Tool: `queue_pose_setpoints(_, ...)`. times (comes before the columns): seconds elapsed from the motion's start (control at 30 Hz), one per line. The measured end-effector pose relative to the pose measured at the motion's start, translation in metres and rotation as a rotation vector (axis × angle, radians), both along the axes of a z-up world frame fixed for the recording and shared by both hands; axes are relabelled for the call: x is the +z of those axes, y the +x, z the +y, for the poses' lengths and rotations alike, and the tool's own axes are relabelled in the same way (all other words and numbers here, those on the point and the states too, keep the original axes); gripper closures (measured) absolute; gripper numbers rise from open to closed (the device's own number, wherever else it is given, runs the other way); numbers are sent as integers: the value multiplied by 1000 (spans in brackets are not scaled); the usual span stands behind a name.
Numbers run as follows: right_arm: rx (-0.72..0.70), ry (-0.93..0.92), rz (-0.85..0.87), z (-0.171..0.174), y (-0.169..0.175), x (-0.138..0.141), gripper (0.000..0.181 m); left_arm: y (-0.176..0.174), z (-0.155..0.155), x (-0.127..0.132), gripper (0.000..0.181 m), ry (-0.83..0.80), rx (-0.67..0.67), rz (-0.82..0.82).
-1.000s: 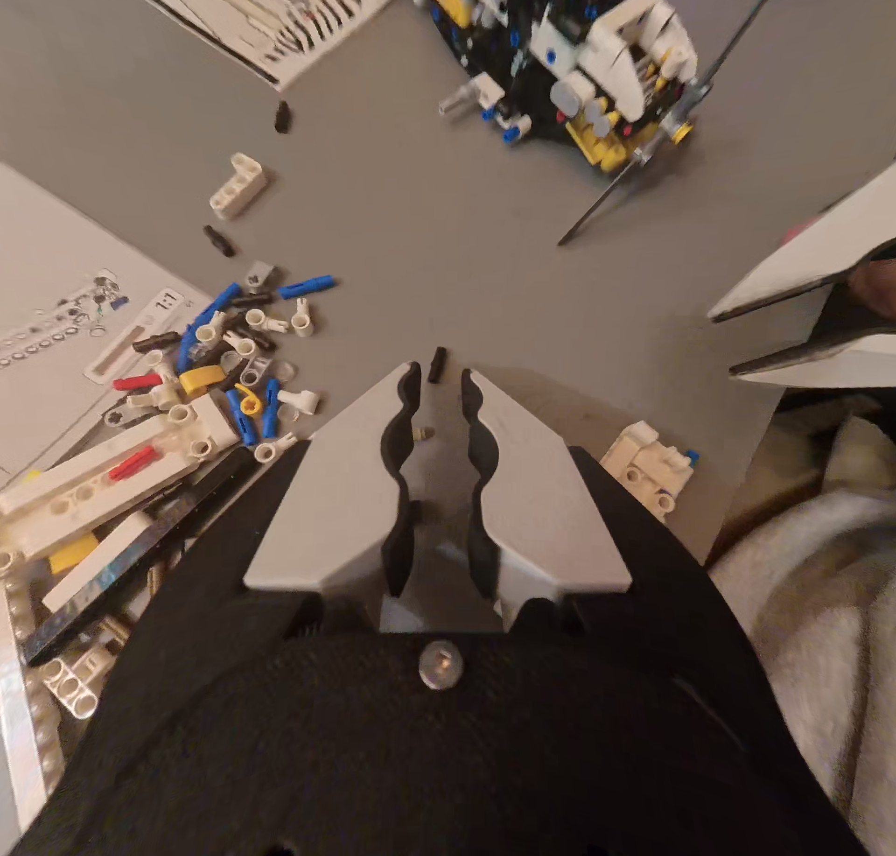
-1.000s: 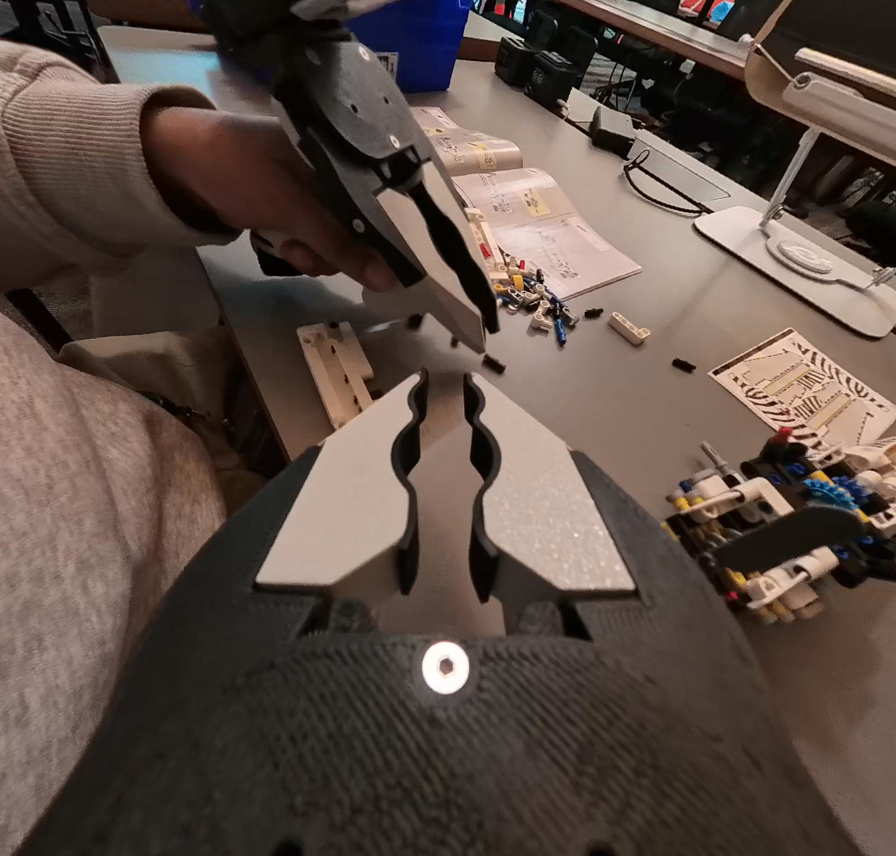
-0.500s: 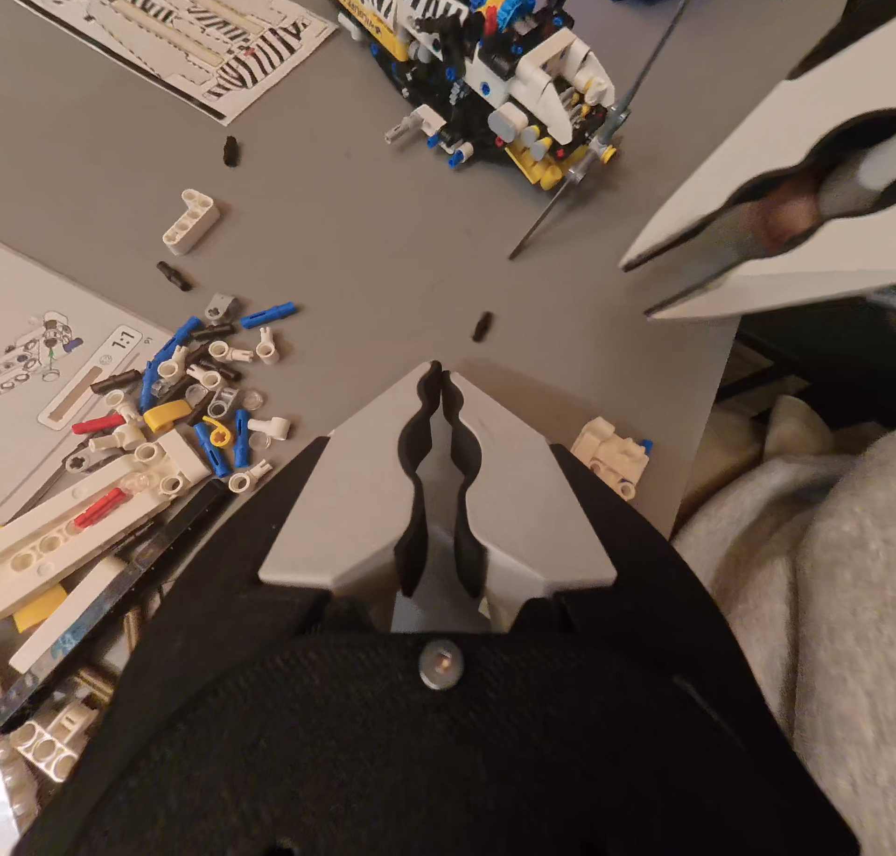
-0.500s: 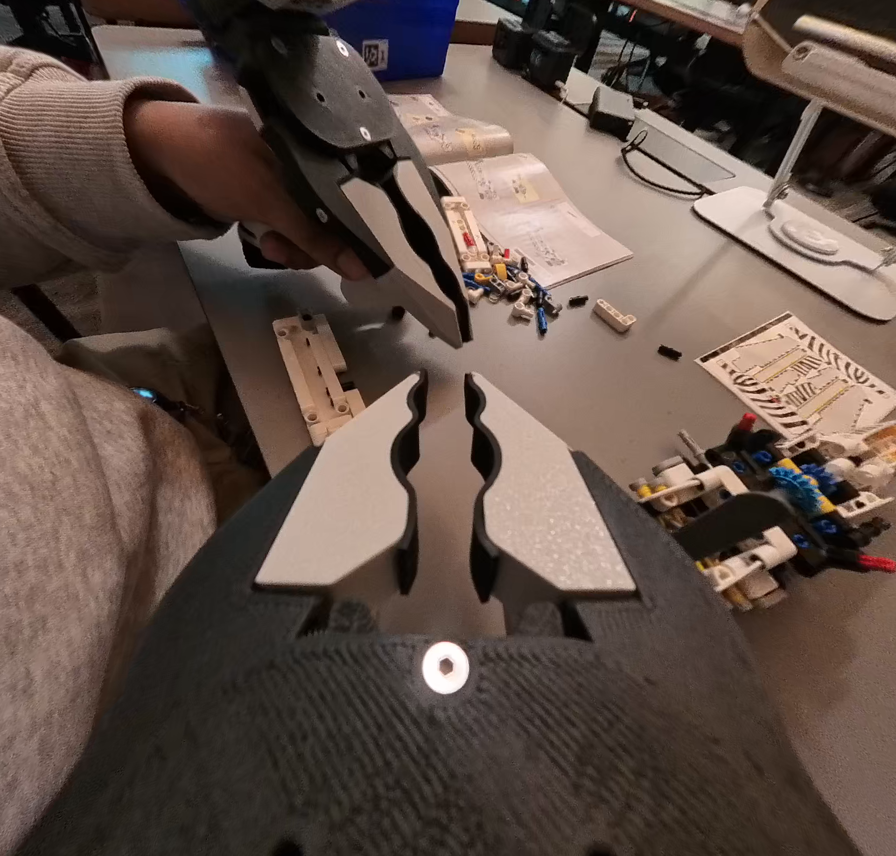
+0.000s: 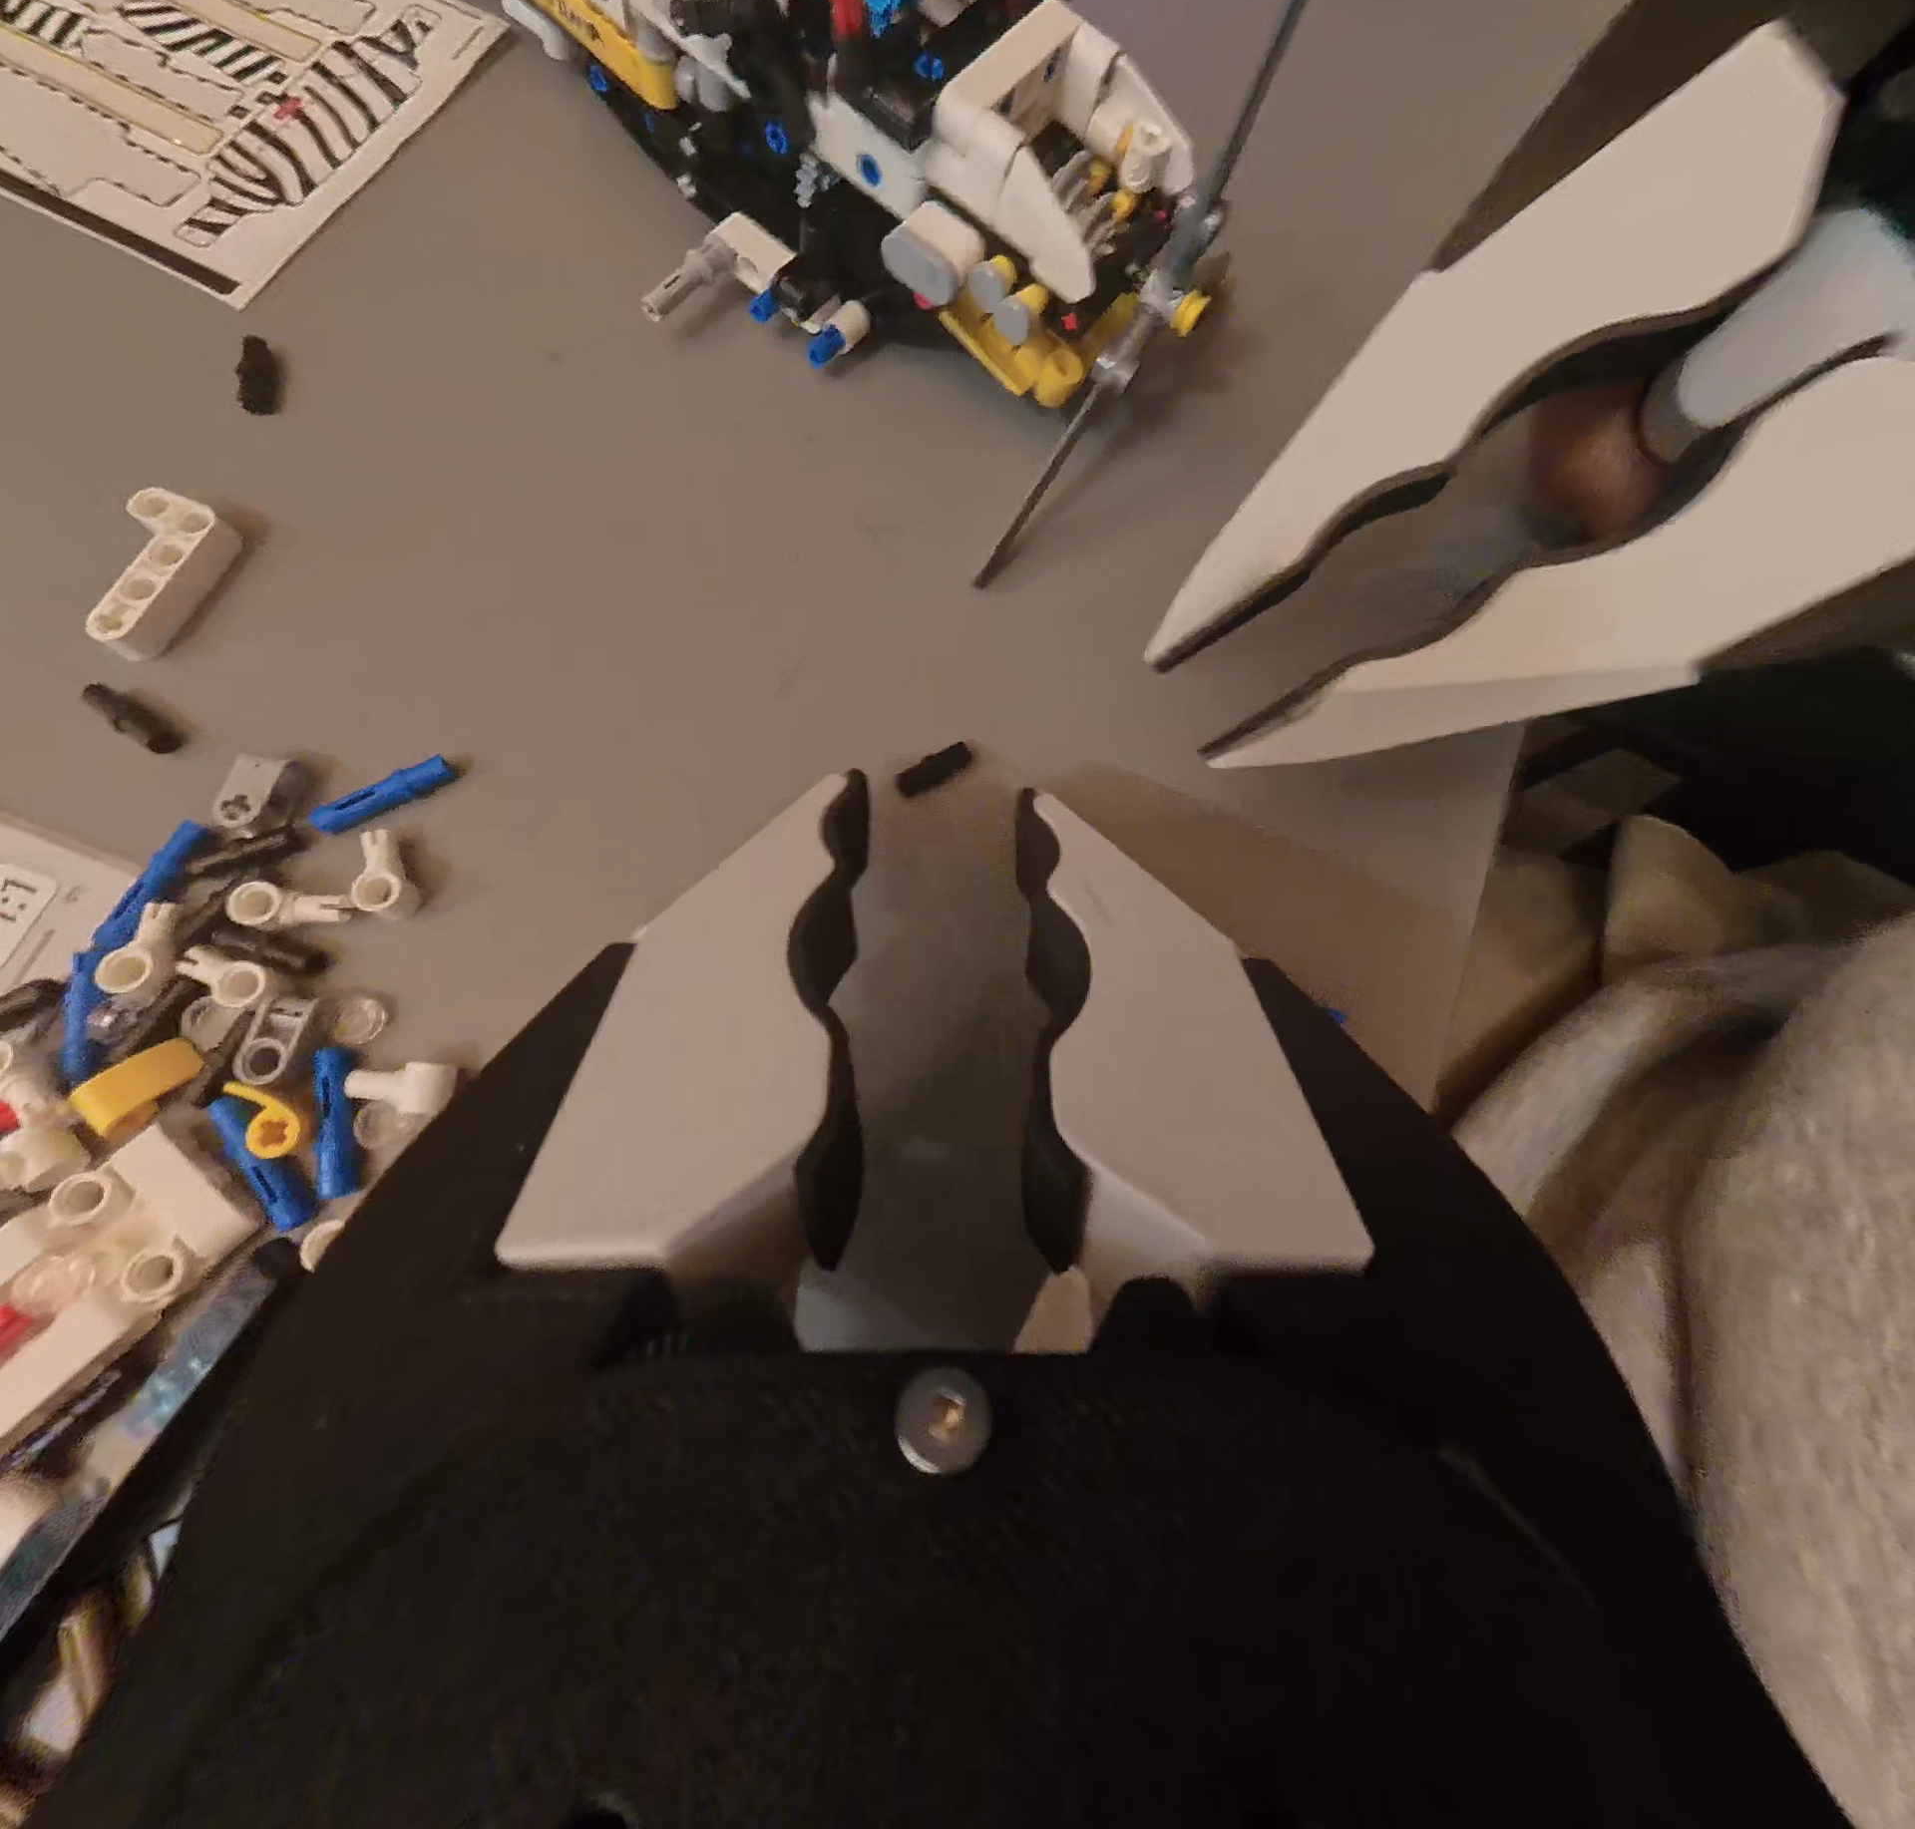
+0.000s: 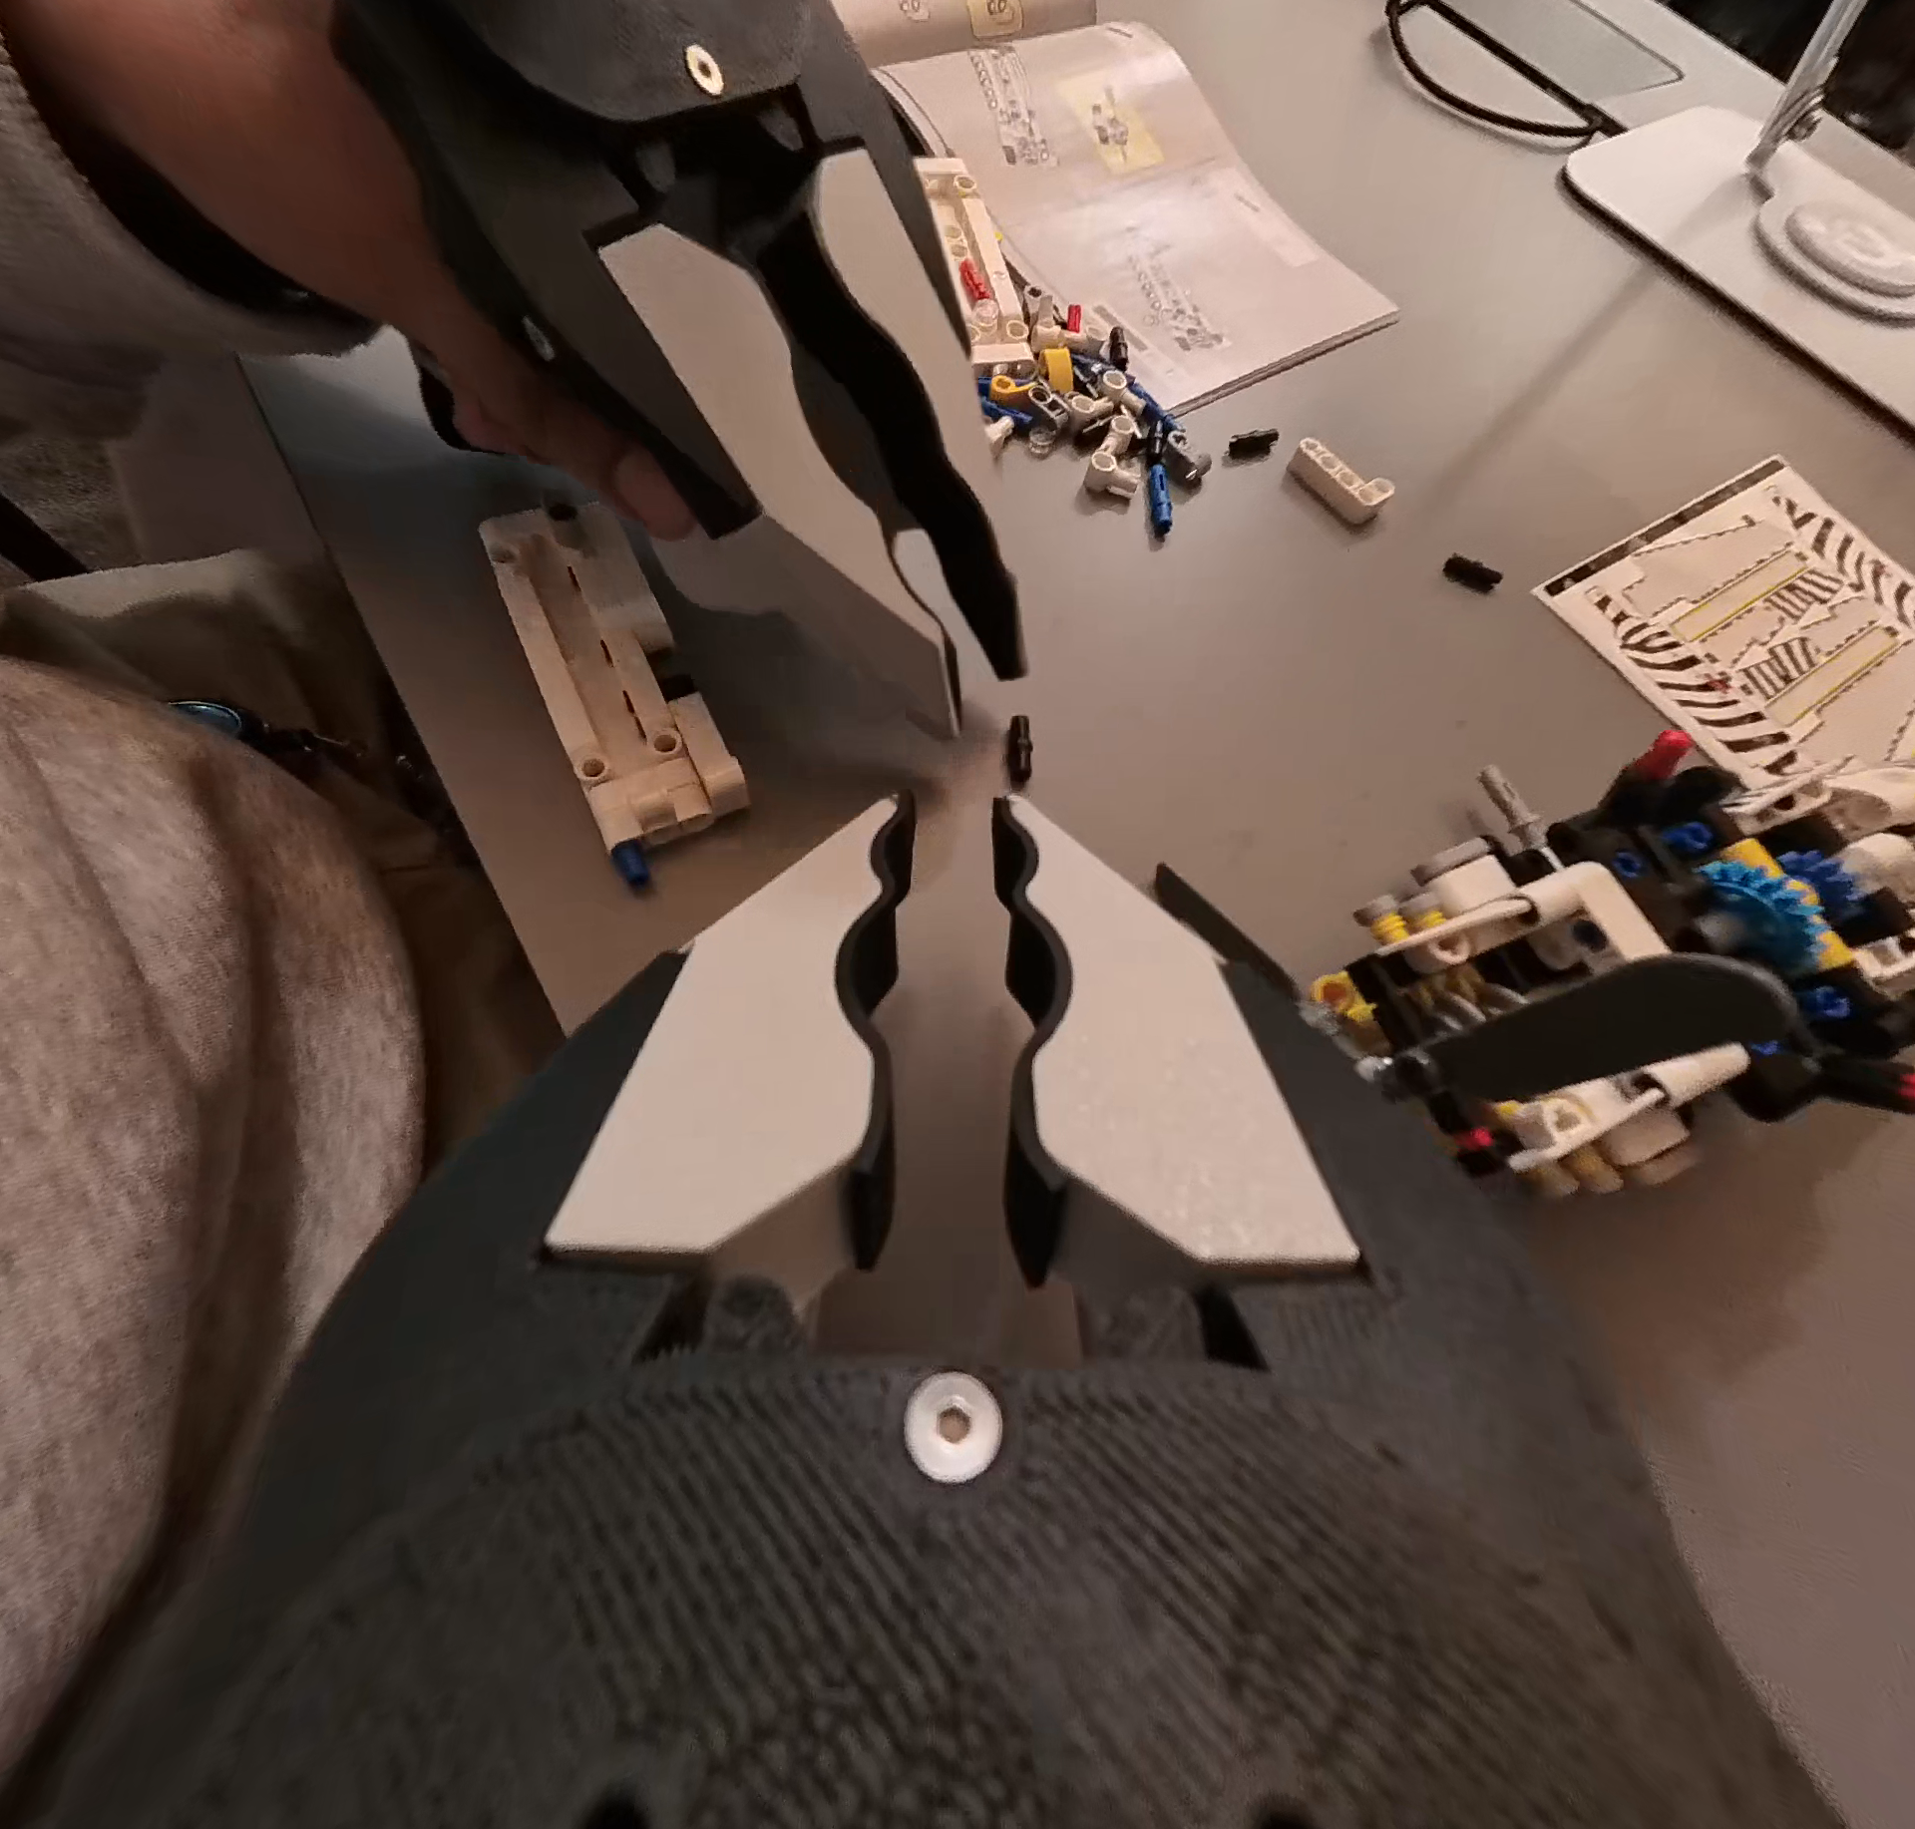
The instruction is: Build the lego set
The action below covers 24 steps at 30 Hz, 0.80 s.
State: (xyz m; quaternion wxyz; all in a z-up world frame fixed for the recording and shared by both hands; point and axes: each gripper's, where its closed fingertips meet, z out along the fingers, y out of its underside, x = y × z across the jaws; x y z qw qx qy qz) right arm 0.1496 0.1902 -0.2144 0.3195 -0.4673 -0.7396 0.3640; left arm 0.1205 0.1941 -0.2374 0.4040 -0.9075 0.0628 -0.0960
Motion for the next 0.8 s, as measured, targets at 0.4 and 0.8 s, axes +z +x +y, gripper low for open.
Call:
queue_pose_setpoints(0.4, 1, -22, 1, 1, 3, -3, 167, 0, 4, -8, 181, -33, -33, 55)
queue_pose_setpoints(0.8, 5, -37, -22, -1, 3, -6, 166, 8, 12, -9, 161, -38, -123, 74)
